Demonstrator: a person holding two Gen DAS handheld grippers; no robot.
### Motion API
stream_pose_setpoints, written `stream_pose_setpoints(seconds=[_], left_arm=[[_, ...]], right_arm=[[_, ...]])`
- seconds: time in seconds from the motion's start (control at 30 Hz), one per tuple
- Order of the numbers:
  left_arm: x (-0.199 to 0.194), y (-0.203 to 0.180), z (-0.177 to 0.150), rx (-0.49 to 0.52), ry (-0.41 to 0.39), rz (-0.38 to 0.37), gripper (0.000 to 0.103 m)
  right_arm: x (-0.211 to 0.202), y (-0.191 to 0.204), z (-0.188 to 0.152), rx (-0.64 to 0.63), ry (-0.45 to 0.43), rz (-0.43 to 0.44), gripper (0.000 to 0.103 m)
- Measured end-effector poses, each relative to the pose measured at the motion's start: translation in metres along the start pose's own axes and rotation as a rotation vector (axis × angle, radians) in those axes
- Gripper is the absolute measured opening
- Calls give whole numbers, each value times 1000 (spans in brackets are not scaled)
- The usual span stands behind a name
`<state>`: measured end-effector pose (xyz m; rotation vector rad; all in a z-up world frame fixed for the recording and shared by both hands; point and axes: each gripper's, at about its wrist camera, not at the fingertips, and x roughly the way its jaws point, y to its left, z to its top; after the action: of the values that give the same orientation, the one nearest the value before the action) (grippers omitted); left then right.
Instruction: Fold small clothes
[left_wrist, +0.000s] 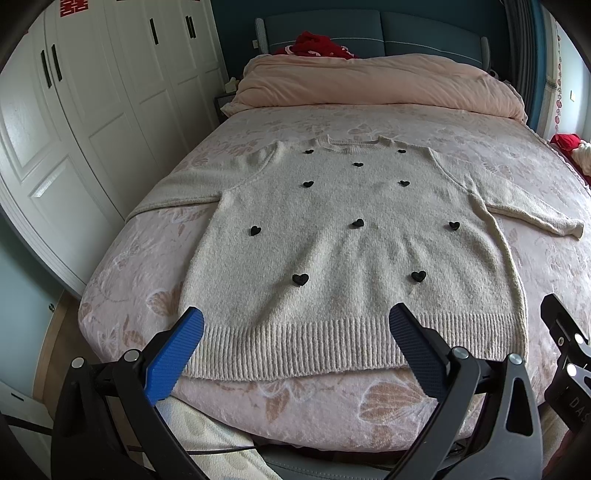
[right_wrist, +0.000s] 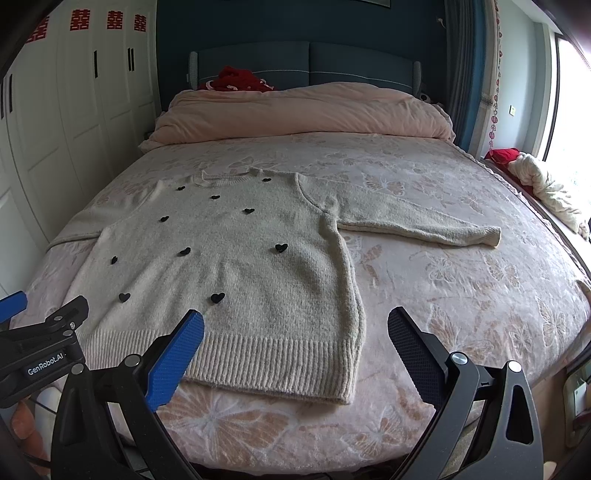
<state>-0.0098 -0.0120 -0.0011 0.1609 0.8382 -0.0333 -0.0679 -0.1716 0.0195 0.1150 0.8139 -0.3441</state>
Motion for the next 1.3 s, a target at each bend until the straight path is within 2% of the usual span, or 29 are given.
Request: stream_pose_setpoints(seconds=[0.77,1.0,1.13,1.23,1.3], left_arm=[[3,0,-6,6,7,5,98],[11,-1,-5,4,31,9,98],[20,4,-3,-26,52,5,98],[31,5,1,-55,62,13,98],[36,2,4,-65,57,22,98]], right_arm=[[3,1,-5,3,9,6,98],[11,-6,-10,10,27,25,98],[24,-33,-13,0,17,32,98],[38,-74,-8,32,1,32,98],[52,-118,-1,114,-13,30,98]])
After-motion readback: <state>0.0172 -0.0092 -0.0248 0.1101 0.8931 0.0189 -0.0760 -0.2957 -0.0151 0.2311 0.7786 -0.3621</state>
